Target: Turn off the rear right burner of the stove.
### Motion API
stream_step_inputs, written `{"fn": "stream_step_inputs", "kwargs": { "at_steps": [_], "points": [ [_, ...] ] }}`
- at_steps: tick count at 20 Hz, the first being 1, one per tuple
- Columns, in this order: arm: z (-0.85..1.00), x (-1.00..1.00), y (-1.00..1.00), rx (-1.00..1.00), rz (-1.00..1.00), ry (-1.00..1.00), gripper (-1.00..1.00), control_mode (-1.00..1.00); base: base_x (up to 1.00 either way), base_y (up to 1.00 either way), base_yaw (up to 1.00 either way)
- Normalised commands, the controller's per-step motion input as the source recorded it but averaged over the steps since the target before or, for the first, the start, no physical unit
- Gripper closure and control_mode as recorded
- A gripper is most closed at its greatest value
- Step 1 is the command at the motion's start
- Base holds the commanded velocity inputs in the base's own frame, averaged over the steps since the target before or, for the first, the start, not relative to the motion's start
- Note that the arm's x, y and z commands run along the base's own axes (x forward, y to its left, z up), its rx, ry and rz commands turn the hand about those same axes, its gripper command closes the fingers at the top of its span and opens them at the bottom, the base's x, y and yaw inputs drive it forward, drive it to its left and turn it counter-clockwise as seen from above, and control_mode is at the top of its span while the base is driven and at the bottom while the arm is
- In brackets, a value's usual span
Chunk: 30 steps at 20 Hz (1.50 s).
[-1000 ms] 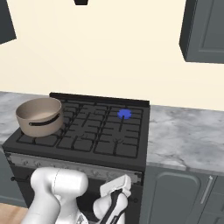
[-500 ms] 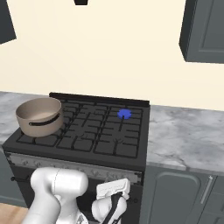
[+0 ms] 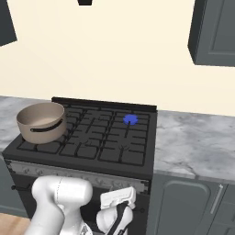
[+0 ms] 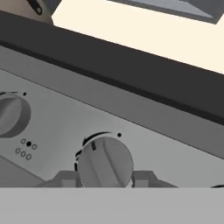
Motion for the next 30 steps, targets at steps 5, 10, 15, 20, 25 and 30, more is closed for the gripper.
{"fn": "stream_step_inputs", "kwargs": {
  "at_steps": [5, 10, 15, 20, 25, 30],
  "points": [
    [0.35, 0.07, 0.44, 0.23, 0.1, 0.0, 1.0, -1.0, 0.0, 0.0, 0.0],
    [0.37, 0.01, 0.41, 0.3, 0.12, 0.0, 1.0, -1.0, 0.0, 0.0, 0.0],
    [0.38, 0.0, 0.33, 0.34, 0.15, 0.0, 1.0, -1.0, 0.0, 0.0, 0.0],
    [0.45, 0.15, 0.31, 0.3, 0.17, -0.11, 1.0, -1.0, 0.0, 0.0, 0.0],
    [0.5, 0.11, 0.18, 0.32, 0.18, -0.11, 1.0, -1.0, 0.0, 0.0, 0.0],
    [0.53, 0.02, 0.15, 0.32, 0.18, -0.08, 1.0, -1.0, 0.0, 0.0, 0.0]
  ]
}}
